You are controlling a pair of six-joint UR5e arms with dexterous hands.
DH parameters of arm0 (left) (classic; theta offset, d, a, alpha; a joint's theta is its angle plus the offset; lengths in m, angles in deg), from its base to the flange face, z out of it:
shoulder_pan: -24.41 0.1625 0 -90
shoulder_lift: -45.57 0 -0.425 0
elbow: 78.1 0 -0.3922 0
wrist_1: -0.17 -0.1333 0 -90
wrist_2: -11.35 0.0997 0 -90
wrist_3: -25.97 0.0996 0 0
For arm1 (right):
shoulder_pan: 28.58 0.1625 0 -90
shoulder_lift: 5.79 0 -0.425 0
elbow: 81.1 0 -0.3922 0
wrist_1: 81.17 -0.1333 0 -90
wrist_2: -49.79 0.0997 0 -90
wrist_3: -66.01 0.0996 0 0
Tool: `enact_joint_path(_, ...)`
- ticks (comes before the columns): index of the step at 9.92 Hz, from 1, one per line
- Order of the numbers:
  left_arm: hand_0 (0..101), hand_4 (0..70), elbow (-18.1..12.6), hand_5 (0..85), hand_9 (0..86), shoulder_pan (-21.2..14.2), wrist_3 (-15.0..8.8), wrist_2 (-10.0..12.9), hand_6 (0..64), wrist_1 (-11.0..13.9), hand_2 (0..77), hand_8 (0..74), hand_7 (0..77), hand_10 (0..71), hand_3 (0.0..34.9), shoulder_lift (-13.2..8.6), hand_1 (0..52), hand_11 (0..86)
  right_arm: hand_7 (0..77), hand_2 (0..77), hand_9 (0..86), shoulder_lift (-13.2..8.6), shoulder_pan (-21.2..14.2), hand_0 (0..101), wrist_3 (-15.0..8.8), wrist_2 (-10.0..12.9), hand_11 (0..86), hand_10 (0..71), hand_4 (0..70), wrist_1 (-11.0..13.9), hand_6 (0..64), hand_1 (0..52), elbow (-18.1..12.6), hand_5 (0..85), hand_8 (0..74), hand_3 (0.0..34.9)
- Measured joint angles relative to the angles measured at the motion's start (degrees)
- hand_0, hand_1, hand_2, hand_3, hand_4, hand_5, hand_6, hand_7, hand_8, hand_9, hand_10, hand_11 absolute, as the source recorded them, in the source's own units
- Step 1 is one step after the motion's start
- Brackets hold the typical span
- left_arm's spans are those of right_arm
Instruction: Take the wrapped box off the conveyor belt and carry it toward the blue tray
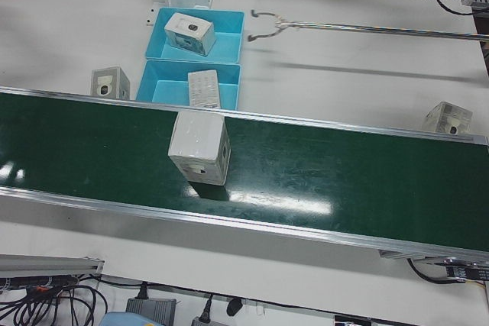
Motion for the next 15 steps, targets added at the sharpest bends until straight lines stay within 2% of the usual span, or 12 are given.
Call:
enact_joint_path(1, 0, 0.5, 0.0, 0.5, 0.0, 0.0, 0.0, 0.0, 0.0, 0.0, 0.5, 0.5, 0.5, 0.5, 0.0, 0.0, 0.0, 0.0, 14.2, 9.3, 4.9, 0.0, -0.1, 37, 0.0, 0.0, 5.4, 3.8, 0.5, -0.6, 0.0, 6.5, 0.4, 17.5, 1.6, 29.9)
enact_joint_path(3, 0, 0.5, 0.0, 0.5, 0.0, 0.0, 0.0, 0.0, 0.5, 0.0, 1.1, 0.5, 0.5, 0.5, 0.0, 0.0, 0.0, 0.0, 15.8, 9.3, 6.0, 0.0, -0.3, 36, 0.0, -0.1, 5.4, 3.8, 2.2, -1.3, 0.0, 6.5, 0.9, 19.6, 1.6, 29.9)
enact_joint_path(4, 0, 0.0, 0.0, 0.5, 0.0, 0.0, 0.0, 0.0, 0.0, 0.0, 0.5, 0.5, 0.5, 0.5, 0.0, 0.0, 0.0, 0.0, 15.8, 8.2, 6.0, 0.2, -0.4, 34, 0.0, -0.1, 5.4, 3.8, 3.3, -1.4, 0.0, 4.4, 0.9, 19.6, 1.6, 29.8)
enact_joint_path(5, 0, 0.0, 0.0, 0.5, 0.0, 0.0, 0.0, 0.0, 0.0, 0.0, 0.5, 0.5, 0.5, 0.5, 0.0, 0.0, 0.0, 0.0, 15.8, 8.2, 6.0, 0.2, -0.3, 32, 0.0, -0.1, 5.4, 3.8, 0.0, -1.4, 0.0, 4.4, 0.9, 16.4, 0.0, 30.1)
enact_joint_path(6, 0, 0.5, 0.0, 0.5, 0.0, 0.0, 0.0, 0.0, 0.5, 0.0, 1.1, 0.5, 0.5, 0.5, 0.0, 0.0, 0.0, 0.0, 15.8, 8.2, 6.0, 0.3, -0.3, 32, 0.0, -0.1, 5.4, 3.8, 0.0, -1.5, 0.0, 4.4, 1.0, 16.4, 0.0, 30.1)
enact_joint_path(7, 0, 0.0, 0.0, 0.5, 0.0, 0.0, 0.0, 0.0, 0.5, 0.0, 0.5, 0.5, 0.5, 0.5, 0.0, 0.0, 0.0, 0.0, 15.8, 8.2, 4.4, 0.3, -0.4, 32, 0.0, -0.1, 5.4, 3.8, 0.0, -1.4, 0.0, 5.4, 1.0, 9.8, 0.0, 29.8)
enact_joint_path(8, 0, 0.5, 0.0, 0.5, 0.0, 0.0, 0.0, 0.0, 0.0, 0.0, 0.5, 0.5, 0.5, 0.5, 0.0, 0.0, 0.0, 0.0, 14.7, 8.2, 4.9, 0.3, -0.4, 32, 0.0, -0.1, 5.4, 3.8, 0.5, -1.4, 0.0, 5.4, 1.0, 16.9, 1.1, 29.9)
enact_joint_path(9, 0, 0.0, 0.0, 0.5, 0.0, 0.0, 0.0, 0.0, 0.5, 0.0, 1.1, 0.5, 0.5, 0.5, 0.0, 0.0, 0.0, 0.0, 14.7, 9.8, 5.4, 0.3, -0.4, 33, 0.0, -0.1, 5.4, 3.8, 4.4, -1.4, 0.0, 5.4, 1.0, 20.7, 1.6, 30.1)
enact_joint_path(11, 0, 0.5, 0.0, 0.5, 0.0, 0.0, 0.0, 0.0, 0.0, 0.0, 0.5, 0.5, 0.5, 0.5, 0.0, 0.0, 0.0, 0.0, 14.7, 9.8, 5.4, 0.2, -0.4, 34, 0.0, -0.1, 4.4, 3.3, 3.3, -1.4, 0.0, 6.0, 1.0, 19.6, 1.6, 30.3)
enact_joint_path(15, 0, 0.0, 0.0, 0.5, 0.0, 0.0, 0.0, 0.0, 0.5, 0.0, 0.5, 0.5, 0.5, 0.5, 0.0, 0.0, 0.0, 0.0, 15.8, 10.9, 6.5, 0.2, -0.6, 34, 0.0, 0.0, 4.9, 3.3, 5.4, -1.4, 0.0, 6.0, 1.1, 21.8, 1.6, 29.8)
